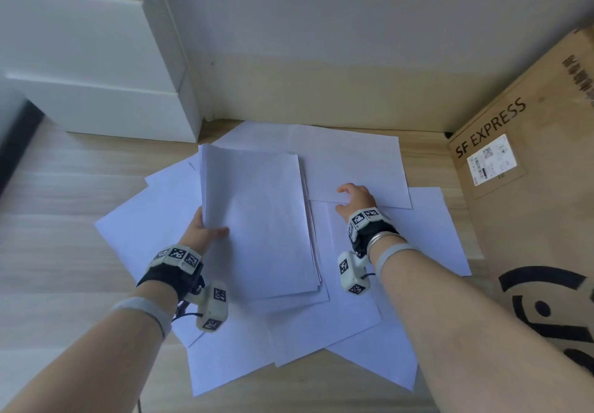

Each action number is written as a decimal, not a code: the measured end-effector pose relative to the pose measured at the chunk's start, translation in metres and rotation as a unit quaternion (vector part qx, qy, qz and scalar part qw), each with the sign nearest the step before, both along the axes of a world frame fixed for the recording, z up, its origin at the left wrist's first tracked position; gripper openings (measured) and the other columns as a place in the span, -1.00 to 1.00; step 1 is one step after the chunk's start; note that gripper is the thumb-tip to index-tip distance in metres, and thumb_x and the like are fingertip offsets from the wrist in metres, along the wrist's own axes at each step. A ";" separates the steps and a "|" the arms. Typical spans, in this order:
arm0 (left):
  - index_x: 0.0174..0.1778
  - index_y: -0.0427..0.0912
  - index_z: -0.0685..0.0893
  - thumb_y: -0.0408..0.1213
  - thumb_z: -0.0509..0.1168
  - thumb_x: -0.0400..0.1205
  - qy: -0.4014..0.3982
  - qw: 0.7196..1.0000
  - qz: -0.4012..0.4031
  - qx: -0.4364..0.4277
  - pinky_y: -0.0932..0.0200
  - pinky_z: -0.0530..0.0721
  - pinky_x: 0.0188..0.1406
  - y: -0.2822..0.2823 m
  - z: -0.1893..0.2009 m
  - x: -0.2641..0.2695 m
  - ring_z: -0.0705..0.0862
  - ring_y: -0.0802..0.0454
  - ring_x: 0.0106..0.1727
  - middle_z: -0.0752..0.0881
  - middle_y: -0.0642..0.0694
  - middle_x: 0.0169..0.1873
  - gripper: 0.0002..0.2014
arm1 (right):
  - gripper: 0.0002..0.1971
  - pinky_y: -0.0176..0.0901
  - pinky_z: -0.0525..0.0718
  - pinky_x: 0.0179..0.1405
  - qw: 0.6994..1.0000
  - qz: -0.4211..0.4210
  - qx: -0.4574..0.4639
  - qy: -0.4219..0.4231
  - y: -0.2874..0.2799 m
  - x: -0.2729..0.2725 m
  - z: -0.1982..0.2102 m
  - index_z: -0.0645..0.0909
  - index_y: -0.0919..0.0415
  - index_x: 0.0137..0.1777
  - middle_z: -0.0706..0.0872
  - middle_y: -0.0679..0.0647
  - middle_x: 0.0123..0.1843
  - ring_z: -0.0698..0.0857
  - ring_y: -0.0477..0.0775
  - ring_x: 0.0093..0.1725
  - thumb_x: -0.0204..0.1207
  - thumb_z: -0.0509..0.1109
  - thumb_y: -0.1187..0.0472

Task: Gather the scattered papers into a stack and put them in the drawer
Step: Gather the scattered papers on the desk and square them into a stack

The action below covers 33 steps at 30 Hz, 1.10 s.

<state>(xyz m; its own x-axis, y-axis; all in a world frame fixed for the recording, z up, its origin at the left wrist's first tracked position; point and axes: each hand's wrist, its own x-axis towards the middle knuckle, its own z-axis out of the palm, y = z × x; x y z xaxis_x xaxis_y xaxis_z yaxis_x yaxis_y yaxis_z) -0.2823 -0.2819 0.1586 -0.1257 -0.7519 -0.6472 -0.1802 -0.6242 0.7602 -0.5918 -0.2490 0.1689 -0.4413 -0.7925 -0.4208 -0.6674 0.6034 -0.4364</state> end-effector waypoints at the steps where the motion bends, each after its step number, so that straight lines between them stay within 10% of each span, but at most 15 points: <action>1: 0.30 0.03 0.41 -0.54 0.38 0.41 -0.002 1.000 0.005 0.005 -0.43 0.49 0.32 0.000 -0.002 0.003 0.60 -0.30 0.20 0.63 -0.18 0.07 -0.39 | -0.51 -0.02 0.50 0.42 0.999 0.026 0.024 0.023 -0.004 -0.003 0.000 0.49 0.01 0.40 0.43 0.09 0.50 0.50 0.19 0.42 0.45 0.35 0.28; 6: 0.29 0.00 0.34 -0.42 0.42 0.28 0.007 1.000 0.001 -0.001 -0.40 0.55 0.26 -0.002 -0.005 0.002 0.62 -0.28 0.12 0.62 -0.11 -0.04 -0.33 | -0.26 0.11 0.13 0.63 0.979 0.149 0.094 0.102 -0.019 -0.005 -0.004 0.16 -0.16 0.60 0.02 -0.06 0.71 -0.01 0.11 0.69 0.48 0.38 0.21; 14: 0.42 -0.03 0.31 -0.43 0.36 0.22 0.043 0.999 0.020 -0.005 -0.26 0.58 0.21 -0.004 -0.007 -0.006 0.61 -0.18 0.04 0.63 -0.03 -0.07 -0.20 | -0.34 0.06 0.45 0.48 0.974 0.170 0.090 0.124 -0.036 -0.010 -0.010 0.20 -0.08 0.60 0.24 -0.05 0.64 0.35 0.19 0.54 0.52 0.26 0.29; 20: 0.47 -0.03 0.30 -0.43 0.36 0.22 0.047 0.999 0.014 -0.009 -0.24 0.58 0.21 -0.005 -0.010 -0.011 0.61 -0.19 0.08 0.65 -0.03 -0.05 -0.16 | -0.21 0.31 0.30 0.47 0.966 0.172 0.132 0.143 -0.026 -0.004 -0.009 0.04 -0.22 0.61 0.04 -0.12 0.67 0.13 0.14 0.61 0.42 0.31 -0.23; 33: 0.29 0.01 0.35 -0.57 0.39 0.34 0.069 0.997 0.012 -0.018 -0.11 0.62 0.04 -0.005 -0.019 -0.014 0.63 -0.14 -0.05 0.64 -0.05 -0.06 -0.33 | -0.33 0.21 0.30 0.46 0.933 0.250 0.111 0.233 -0.024 -0.007 -0.003 0.19 0.03 0.59 0.30 0.04 0.60 0.35 0.12 0.55 0.52 0.20 -0.20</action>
